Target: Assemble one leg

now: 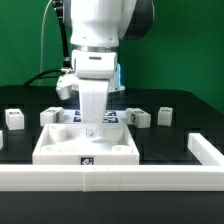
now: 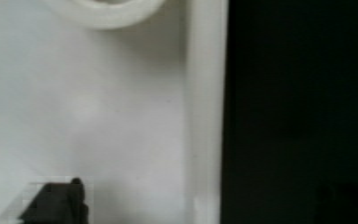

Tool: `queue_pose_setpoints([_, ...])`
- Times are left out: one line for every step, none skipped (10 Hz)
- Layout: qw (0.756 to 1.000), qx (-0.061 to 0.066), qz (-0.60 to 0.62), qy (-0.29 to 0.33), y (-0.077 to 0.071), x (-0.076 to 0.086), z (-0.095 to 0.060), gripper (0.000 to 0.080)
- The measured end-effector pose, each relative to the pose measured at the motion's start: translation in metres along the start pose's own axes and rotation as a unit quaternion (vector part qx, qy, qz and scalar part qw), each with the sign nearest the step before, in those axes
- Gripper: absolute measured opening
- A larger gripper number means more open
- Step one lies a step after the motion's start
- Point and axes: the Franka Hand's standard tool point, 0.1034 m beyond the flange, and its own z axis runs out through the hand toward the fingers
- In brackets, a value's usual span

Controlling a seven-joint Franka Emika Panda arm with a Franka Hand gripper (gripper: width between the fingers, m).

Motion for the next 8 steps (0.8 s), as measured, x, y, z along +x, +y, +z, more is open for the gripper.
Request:
queue_pose_setpoints([1.0, 0.005, 0.006, 0.001, -0.0027, 0.0022, 0.0047, 0.065])
queue_pose_setpoints([1.0, 0.006, 0.014, 0.001, -0.0029, 0.0038, 0.0045, 0.065])
queue_pose_setpoints([1.0, 0.006, 0.025, 0.001, -0.0024, 0.0075, 0.004, 0.051])
queue_pose_setpoints([1.0, 0.006, 0.025, 0.001, -0.0027, 0.007, 0.0043, 0.051])
queue_pose_setpoints([1.0, 0.006, 0.025, 0.001, -0.0028, 0.0066, 0.0044, 0.0371])
queue_pose_setpoints([1.0, 0.006, 0.025, 0.001, -0.0028, 0.0065, 0.0044, 0.0236])
queue_pose_setpoints([1.0, 0.006, 0.025, 0.001, -0.0028, 0.0063, 0.0044, 0.0236])
queue_pose_setpoints([1.0, 0.003, 0.026, 0.001, -0.0013, 0.0063, 0.0035, 0.007])
